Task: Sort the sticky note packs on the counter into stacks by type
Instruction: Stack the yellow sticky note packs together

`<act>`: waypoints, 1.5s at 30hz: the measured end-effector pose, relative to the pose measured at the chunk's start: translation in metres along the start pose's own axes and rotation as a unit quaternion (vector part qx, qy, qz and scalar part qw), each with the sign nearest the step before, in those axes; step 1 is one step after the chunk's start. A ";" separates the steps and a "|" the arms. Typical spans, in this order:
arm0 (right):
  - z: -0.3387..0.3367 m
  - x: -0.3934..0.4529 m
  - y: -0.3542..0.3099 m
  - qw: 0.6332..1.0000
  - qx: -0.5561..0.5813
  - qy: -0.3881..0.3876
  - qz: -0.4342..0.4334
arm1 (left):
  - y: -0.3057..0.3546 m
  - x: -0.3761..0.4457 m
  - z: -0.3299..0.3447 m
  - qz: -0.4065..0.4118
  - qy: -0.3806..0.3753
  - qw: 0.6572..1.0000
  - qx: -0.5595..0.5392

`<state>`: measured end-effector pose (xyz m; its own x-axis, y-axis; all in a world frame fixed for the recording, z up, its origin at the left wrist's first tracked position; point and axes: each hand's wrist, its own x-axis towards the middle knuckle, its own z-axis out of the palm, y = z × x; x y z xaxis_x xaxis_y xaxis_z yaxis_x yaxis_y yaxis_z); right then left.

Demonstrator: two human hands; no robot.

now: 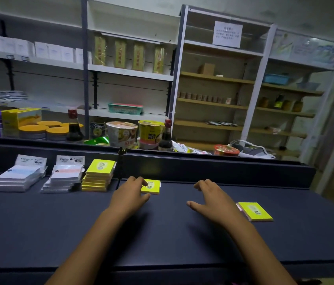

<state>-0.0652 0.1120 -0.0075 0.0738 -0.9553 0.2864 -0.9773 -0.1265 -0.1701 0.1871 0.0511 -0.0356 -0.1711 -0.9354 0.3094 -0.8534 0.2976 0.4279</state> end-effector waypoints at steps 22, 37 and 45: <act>0.037 0.097 0.023 1.000 0.021 0.005 -0.021 | -0.053 0.092 0.034 -0.035 -0.145 0.983 -0.111; 0.012 0.064 0.067 0.997 0.064 0.034 -0.009 | 0.034 0.056 0.024 -0.003 0.047 0.942 -0.331; -0.013 0.030 0.130 0.996 0.078 0.036 -0.009 | 0.116 0.017 0.044 0.032 0.050 0.910 -0.410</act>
<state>-0.1926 0.0703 -0.0087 0.0718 -0.9312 0.3575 -0.9324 -0.1900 -0.3076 0.0632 0.0616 -0.0178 -0.1265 -0.9011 0.4148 -0.1821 0.4322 0.8832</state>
